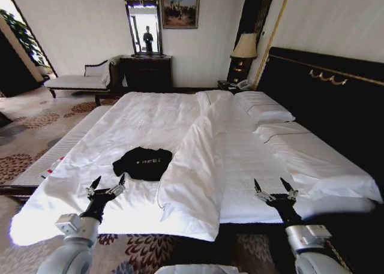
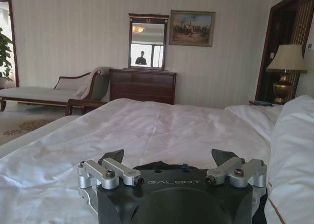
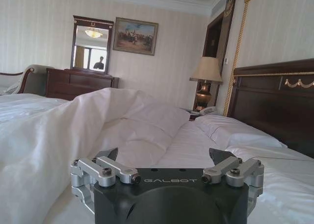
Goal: Fold the clothes on the bed.
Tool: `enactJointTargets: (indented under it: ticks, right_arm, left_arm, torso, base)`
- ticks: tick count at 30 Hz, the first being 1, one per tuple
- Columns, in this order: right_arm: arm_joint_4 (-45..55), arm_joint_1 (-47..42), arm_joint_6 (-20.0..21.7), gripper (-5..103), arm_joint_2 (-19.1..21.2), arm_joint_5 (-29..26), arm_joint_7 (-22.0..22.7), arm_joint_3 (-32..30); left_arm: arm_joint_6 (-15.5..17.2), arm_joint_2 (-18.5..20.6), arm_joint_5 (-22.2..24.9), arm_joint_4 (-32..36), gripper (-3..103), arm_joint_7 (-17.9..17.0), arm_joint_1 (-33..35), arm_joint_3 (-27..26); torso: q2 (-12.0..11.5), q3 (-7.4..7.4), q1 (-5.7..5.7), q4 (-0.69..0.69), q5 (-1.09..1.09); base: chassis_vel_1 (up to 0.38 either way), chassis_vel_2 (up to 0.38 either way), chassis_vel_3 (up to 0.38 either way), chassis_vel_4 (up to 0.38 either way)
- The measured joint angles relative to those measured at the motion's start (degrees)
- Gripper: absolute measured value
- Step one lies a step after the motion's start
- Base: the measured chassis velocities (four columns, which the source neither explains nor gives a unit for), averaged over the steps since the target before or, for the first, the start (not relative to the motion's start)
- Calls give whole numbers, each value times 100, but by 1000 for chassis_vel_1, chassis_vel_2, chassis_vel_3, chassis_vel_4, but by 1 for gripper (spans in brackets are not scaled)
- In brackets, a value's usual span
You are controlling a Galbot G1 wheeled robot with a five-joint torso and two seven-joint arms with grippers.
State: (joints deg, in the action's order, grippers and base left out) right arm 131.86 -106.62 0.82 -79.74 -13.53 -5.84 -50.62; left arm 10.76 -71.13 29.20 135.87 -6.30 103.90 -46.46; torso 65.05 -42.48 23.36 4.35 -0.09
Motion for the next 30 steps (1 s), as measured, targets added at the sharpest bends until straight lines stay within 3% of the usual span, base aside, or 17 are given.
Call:
enactJointTargets:
  ticks: [11,15,16,17,18,22,30]
  right_arm:
    - [-136,65,-12,100,-4,103,31,292]
    - [-206,144,286,100,95,-664,132,427]
    - [-275,260,536,100,200,-1515,247,490]
    - [-318,341,651,100,256,-1931,300,501]
    - [-318,341,651,100,256,-1931,300,501]
    - [-518,796,1144,100,502,-3848,431,466]
    - [-1166,1410,1388,100,694,-4165,431,710]
  left_arm:
    - [2,79,8,0,100,-17,28,-34]
    - [4,83,-2,15,100,-24,74,-50]
    - [6,83,-10,33,100,-25,123,-80]
    - [6,83,-14,48,100,-26,148,-99]
    - [6,83,-14,48,100,-26,148,-99]
    - [6,66,-32,135,100,-33,300,-218]
    - [3,-212,-206,321,100,-30,526,-273]
  torso:
    - [0,0,0,-1,0]
    - [0,0,0,0,0]
    - [0,0,0,0,-2]
    - [0,0,0,-1,-2]
    - [0,0,0,-1,-2]
    - [0,0,0,-4,-1]
    - [0,-1,0,-2,2]
  base:
    - [122,119,-119,-116]
    - [126,105,-142,-136]
    - [85,98,-124,-137]
    - [85,98,-62,-64]
    - [85,98,-62,-64]
    - [25,38,-22,-18]
    - [0,0,0,0]
